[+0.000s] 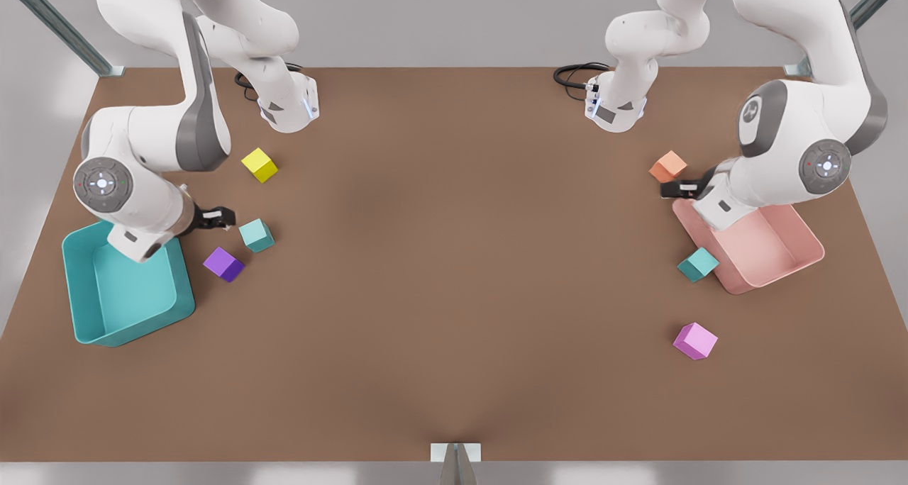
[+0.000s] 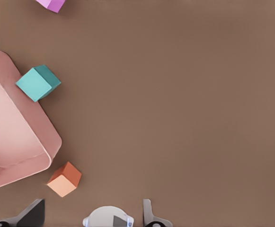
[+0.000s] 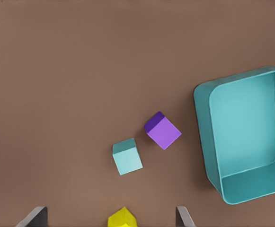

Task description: Stack the two blue cubes on top of each other

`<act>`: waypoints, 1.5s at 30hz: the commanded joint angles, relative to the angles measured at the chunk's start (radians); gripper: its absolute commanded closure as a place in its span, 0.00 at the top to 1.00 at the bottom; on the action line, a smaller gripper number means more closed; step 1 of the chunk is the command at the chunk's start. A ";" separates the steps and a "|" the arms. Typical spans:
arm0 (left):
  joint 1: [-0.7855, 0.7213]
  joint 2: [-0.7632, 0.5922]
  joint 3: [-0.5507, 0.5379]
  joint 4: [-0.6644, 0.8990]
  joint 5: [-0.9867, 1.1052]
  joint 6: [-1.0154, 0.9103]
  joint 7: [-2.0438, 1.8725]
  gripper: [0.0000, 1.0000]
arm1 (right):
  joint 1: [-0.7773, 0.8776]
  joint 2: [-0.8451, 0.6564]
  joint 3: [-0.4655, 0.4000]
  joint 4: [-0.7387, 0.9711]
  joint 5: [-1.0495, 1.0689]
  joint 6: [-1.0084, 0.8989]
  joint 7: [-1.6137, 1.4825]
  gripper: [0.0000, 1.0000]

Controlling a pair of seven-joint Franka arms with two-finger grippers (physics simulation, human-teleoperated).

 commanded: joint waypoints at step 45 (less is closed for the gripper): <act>-0.001 0.288 0.001 0.117 -0.003 -0.049 -0.071 1.00 | -0.098 0.089 -0.005 -0.727 0.006 0.780 -0.242 1.00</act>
